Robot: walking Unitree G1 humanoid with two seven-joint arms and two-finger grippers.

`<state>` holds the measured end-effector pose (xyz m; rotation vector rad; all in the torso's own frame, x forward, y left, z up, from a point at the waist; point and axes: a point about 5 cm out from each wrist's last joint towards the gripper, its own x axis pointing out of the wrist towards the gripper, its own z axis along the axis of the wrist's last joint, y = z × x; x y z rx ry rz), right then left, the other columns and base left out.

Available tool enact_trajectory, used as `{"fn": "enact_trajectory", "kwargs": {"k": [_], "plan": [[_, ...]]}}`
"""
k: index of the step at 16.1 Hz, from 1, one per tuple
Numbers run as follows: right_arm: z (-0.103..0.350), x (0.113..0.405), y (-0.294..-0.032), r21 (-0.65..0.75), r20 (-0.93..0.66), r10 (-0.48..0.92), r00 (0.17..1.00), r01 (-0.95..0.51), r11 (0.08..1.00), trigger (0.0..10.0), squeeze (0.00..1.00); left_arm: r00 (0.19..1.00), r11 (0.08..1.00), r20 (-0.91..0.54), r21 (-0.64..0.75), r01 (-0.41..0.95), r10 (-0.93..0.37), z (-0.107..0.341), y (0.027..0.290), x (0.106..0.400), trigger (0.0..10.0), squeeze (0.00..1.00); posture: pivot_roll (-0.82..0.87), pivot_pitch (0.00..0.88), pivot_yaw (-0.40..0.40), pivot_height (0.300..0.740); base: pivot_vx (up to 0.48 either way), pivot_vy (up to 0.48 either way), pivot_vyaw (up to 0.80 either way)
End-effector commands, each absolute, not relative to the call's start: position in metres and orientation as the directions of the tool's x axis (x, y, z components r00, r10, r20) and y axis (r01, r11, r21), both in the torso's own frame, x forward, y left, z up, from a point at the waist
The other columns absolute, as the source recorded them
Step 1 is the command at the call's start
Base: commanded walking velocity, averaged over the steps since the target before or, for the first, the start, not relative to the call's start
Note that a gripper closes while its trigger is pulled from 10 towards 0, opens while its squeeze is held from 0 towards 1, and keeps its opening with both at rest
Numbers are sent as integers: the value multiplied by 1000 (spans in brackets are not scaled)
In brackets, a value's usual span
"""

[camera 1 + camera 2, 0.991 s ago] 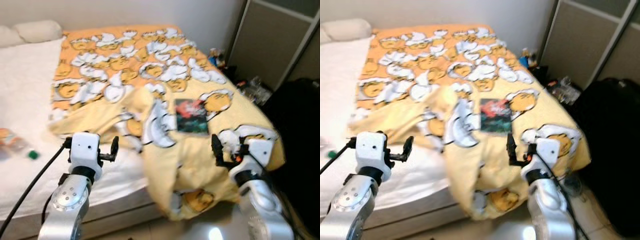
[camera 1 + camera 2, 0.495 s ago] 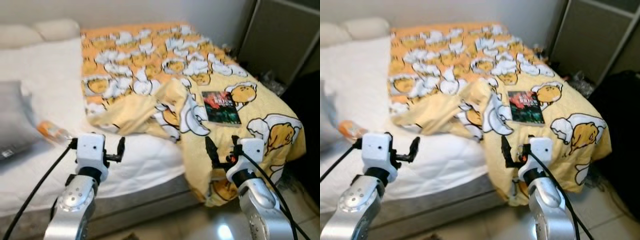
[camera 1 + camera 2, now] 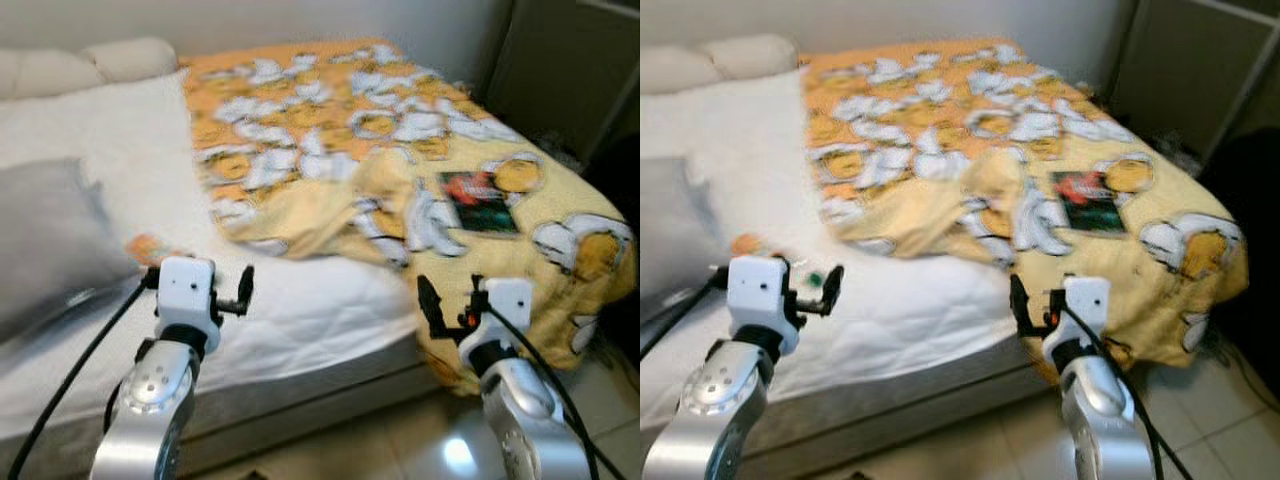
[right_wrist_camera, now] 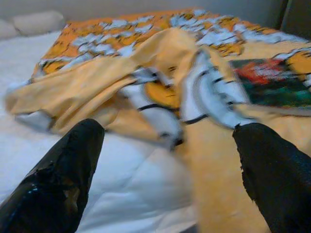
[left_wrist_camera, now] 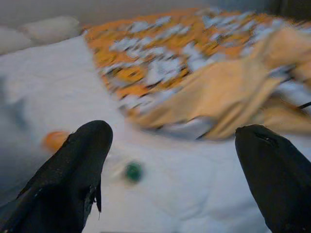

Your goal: Clean up the room

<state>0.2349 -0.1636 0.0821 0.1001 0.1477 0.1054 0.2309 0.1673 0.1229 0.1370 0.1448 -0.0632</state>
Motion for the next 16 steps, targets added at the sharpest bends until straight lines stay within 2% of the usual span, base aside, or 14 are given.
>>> {"fn": "enact_trajectory", "kwargs": {"k": [1,6,10,16], "plan": [[88,236,-168,81,-119,82,990,-73,994,10000,0,986,988,-159,140,65,-42,120,169,231,10000,0,-9,0,27,740,0,319,0],[88,228,-178,57,-120,32,992,-25,998,10000,0,987,992,-160,123,33,-13,113,175,223,10000,0,-27,0,30,740,0,322,0],[89,232,-176,13,-122,59,991,-58,998,10000,0,991,993,-129,112,33,-18,118,174,224,10000,0,-23,0,21,740,0,0,0],[92,239,-177,14,-117,81,990,-80,997,10000,0,992,992,-124,121,22,-7,121,172,225,10000,0,-10,0,11,740,0,0,800]]}}
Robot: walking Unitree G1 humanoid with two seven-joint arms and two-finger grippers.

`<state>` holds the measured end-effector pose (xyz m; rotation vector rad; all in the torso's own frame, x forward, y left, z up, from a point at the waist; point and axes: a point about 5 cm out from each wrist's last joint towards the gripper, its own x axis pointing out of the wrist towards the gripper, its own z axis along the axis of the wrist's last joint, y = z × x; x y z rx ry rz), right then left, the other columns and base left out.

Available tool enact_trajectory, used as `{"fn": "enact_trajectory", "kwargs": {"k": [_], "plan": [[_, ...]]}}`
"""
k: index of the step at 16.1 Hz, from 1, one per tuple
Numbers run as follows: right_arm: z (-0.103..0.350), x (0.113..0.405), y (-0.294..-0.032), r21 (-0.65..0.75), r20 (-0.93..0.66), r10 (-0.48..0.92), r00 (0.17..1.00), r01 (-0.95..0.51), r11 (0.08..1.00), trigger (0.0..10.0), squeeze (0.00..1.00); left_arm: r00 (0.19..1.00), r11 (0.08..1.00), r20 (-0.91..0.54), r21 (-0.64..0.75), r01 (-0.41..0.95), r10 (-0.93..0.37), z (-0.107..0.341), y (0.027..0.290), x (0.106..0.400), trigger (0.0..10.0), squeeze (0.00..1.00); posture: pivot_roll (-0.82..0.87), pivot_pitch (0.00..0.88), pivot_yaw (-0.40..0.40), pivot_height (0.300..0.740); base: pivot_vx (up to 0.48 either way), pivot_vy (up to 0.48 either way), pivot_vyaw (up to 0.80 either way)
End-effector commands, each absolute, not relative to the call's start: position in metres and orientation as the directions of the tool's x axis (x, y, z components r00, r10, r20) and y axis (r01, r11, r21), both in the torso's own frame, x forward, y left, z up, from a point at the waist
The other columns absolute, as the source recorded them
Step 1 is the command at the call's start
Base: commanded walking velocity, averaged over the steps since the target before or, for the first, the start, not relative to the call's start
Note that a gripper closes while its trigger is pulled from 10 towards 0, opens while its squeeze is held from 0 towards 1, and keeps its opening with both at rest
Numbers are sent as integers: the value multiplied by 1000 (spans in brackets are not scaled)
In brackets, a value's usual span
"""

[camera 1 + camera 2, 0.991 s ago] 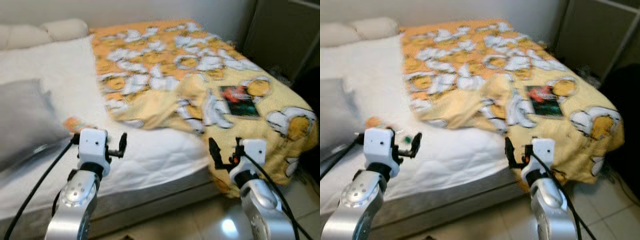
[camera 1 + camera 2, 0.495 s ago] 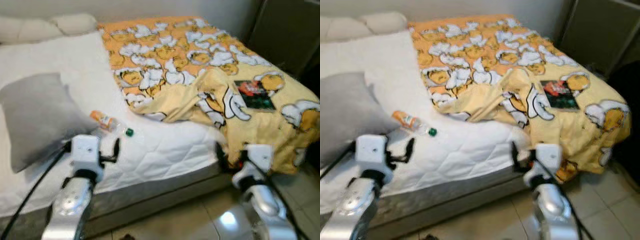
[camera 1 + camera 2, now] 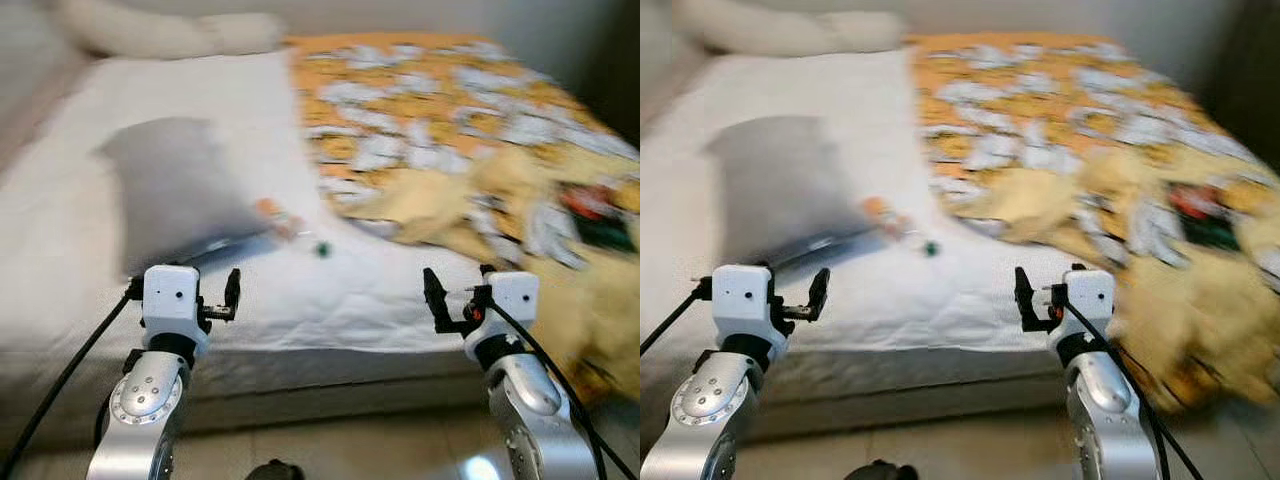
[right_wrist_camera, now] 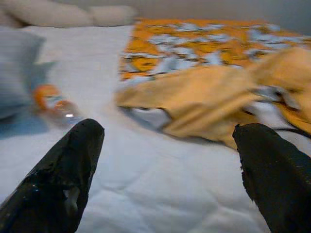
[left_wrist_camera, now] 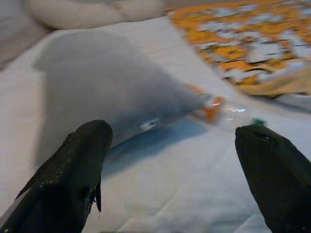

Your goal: Clean up the room

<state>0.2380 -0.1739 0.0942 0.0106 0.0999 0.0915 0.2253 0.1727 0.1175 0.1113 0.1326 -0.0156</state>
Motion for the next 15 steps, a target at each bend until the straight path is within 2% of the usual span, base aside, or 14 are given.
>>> {"fn": "enact_trajectory", "kwargs": {"k": [1,9,15], "plan": [[92,240,-177,14,-118,89,989,-88,996,10000,0,992,992,-125,121,18,-3,121,172,226,10000,0,-8,0,11,740,0,0,800],[94,245,-176,1,-121,110,987,-111,994,10000,0,992,993,-122,121,20,-5,122,171,228,10000,0,-7,0,12,740,260,0,752],[96,254,-181,-54,-137,135,981,-144,988,10000,0,992,993,-124,109,34,-20,121,167,229,10000,0,-9,0,0,740,264,0,76]]}}
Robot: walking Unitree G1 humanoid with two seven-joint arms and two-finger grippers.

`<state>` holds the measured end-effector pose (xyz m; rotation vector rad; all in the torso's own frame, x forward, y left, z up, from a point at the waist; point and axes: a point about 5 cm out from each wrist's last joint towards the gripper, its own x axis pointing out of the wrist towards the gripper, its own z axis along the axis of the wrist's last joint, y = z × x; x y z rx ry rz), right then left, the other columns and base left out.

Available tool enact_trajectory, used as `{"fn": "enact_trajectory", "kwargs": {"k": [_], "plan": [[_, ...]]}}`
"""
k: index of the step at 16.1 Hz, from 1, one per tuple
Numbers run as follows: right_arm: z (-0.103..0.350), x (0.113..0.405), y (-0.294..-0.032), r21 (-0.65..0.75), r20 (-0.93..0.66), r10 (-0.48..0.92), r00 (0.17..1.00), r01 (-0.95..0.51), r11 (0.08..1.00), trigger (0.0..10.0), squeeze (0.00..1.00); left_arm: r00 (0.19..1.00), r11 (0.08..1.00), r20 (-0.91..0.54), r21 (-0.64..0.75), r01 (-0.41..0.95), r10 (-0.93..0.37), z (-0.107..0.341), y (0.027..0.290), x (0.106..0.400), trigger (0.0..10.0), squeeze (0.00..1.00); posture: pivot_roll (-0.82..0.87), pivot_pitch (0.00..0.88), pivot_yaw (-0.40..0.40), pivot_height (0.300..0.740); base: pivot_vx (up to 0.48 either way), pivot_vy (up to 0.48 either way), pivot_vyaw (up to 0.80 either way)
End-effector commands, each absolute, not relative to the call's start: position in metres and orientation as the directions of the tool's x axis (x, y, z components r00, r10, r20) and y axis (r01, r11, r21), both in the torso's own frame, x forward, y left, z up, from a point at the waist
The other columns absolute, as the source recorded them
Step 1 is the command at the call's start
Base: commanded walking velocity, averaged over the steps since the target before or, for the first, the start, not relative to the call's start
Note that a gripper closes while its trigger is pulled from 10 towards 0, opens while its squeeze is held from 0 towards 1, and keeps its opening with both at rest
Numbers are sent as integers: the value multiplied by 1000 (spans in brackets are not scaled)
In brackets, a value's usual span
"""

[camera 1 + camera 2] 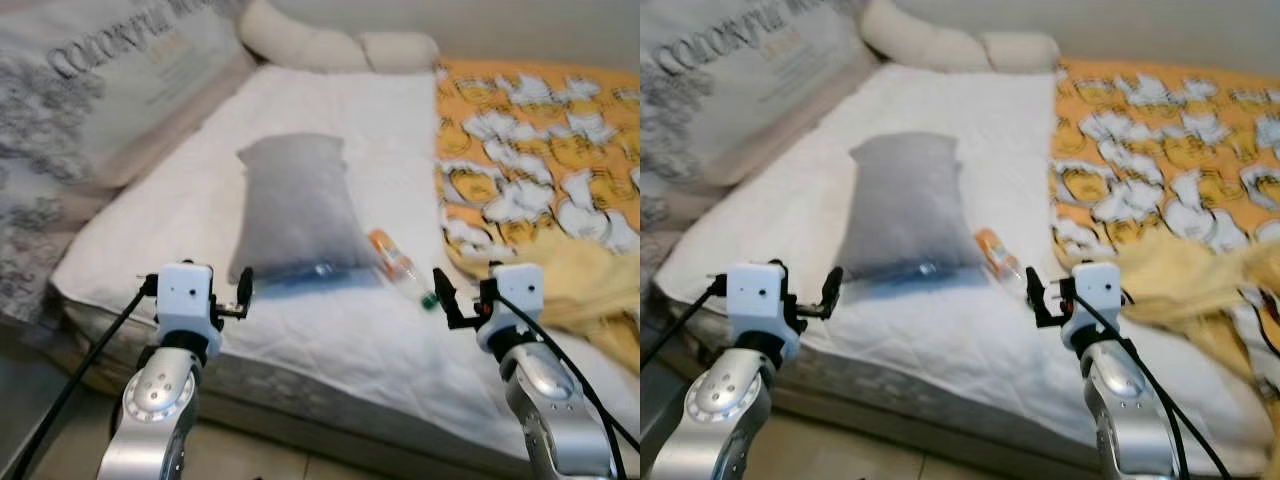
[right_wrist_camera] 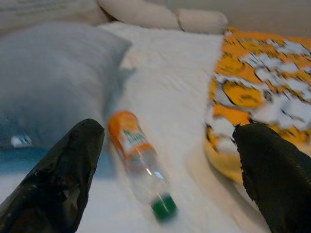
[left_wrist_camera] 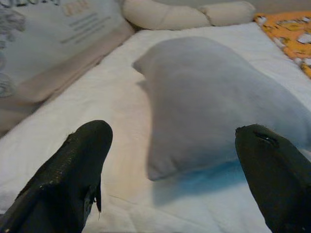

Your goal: Clean up the room

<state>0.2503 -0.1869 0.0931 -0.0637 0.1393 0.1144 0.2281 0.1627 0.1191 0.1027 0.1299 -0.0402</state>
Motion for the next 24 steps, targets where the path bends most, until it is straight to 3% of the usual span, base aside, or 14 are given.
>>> {"fn": "enact_trajectory", "kwargs": {"k": [1,13,17,20,24], "plan": [[96,254,-181,-55,-137,135,981,-144,988,10000,0,992,994,-124,108,35,-22,121,167,230,10000,0,-12,0,-1,740,262,0,0],[91,269,-203,-170,-290,101,952,-155,973,10000,0,988,987,-127,124,99,-83,120,160,233,10000,0,-24,0,8,740,238,0,0],[76,287,-219,-246,-473,121,873,-262,933,10000,0,929,925,-166,139,354,-330,123,145,236,10000,0,-13,0,10,740,0,0,0],[66,315,-228,-281,-564,87,821,-290,915,10000,0,790,781,-250,158,604,-560,124,121,248,10000,0,1,0,17,740,0,0,0],[70,337,-236,-321,-603,29,797,-276,906,10000,0,673,654,-245,164,738,-698,140,101,253,10000,0,25,0,26,740,0,0,0]]}}
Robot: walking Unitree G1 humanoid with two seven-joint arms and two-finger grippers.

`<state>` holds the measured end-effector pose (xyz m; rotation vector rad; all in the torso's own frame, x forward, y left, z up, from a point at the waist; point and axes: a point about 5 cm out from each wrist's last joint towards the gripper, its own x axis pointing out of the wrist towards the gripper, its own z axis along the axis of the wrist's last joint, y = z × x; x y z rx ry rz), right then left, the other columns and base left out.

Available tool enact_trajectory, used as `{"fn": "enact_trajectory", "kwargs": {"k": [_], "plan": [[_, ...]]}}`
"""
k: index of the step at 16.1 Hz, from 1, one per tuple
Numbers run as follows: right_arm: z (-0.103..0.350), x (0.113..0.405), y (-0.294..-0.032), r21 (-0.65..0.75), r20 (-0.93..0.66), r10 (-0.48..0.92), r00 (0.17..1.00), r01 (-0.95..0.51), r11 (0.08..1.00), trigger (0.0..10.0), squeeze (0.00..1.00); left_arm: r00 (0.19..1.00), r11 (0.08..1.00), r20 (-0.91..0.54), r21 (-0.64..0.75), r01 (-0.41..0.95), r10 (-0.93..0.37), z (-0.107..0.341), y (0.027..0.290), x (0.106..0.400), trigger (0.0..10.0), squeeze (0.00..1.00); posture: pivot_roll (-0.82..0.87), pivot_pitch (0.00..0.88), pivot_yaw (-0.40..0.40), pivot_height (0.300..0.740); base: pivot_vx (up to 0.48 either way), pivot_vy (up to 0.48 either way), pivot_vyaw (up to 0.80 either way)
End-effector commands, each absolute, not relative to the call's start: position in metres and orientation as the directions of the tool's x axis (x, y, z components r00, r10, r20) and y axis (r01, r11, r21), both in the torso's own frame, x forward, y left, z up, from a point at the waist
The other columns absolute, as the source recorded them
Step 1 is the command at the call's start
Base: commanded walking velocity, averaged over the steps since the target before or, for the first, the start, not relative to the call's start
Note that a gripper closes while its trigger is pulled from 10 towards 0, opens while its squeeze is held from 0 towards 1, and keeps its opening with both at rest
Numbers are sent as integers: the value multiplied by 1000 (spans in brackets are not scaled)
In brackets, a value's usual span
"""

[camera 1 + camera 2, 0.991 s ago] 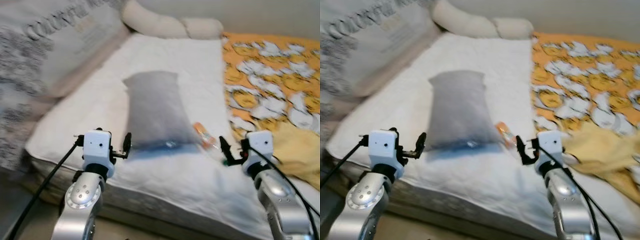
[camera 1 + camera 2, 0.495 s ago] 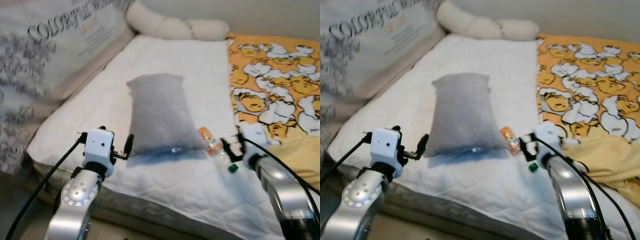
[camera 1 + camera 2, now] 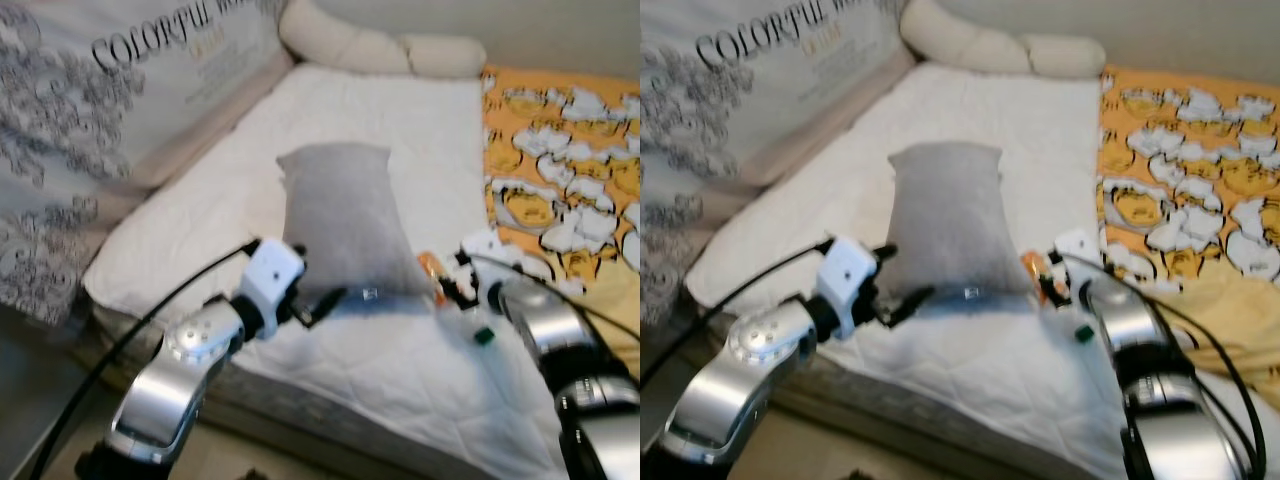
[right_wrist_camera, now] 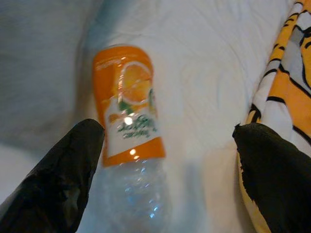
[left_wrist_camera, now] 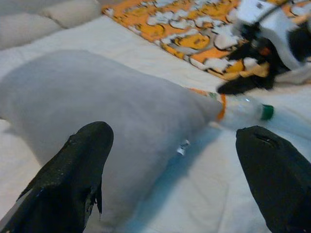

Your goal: Clean up the room

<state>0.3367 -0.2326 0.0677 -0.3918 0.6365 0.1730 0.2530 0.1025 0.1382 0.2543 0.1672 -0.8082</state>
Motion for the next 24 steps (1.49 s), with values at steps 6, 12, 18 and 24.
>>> {"fn": "enact_trajectory", "kwargs": {"k": [6,12,18,24], "plan": [[48,330,-244,-268,-683,-22,730,-222,937,10000,0,547,534,-304,133,835,-780,147,96,238,10000,0,68,69,68,740,0,0,0],[39,320,-253,-261,-714,-56,698,-192,946,431,0,524,521,-331,108,847,-785,148,97,229,10000,0,84,96,78,740,0,0,0],[37,318,-254,-245,-716,-58,696,-172,954,0,0,528,524,-340,112,844,-778,148,96,231,10000,0,86,77,72,740,0,0,0],[39,317,-264,-147,-668,-106,736,9,989,0,0,562,562,-302,95,822,-770,150,92,240,10000,0,60,5,57,740,0,0,0]]}}
